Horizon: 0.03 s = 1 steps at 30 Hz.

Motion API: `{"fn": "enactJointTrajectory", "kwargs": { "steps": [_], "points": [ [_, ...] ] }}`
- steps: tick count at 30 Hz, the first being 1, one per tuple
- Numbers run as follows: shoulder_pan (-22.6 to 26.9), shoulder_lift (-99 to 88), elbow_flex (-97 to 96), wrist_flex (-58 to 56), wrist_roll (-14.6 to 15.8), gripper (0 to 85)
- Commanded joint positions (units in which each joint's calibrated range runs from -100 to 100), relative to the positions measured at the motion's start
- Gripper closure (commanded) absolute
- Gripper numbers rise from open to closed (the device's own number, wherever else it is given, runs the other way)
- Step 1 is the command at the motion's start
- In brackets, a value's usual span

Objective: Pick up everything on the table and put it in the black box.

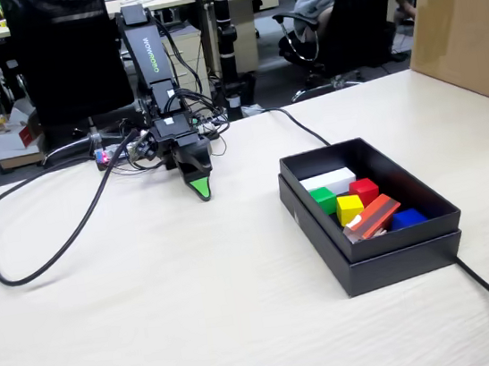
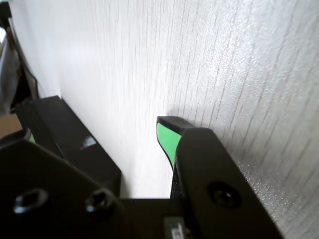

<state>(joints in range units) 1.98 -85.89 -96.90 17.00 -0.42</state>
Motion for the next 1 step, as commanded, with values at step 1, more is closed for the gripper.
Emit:
{"fn": "enactJointTrajectory", "kwargs": {
  "steps": [1],
  "points": [
    [0.1,1.04,0.07,0.33,0.15,37.0]
  ]
}}
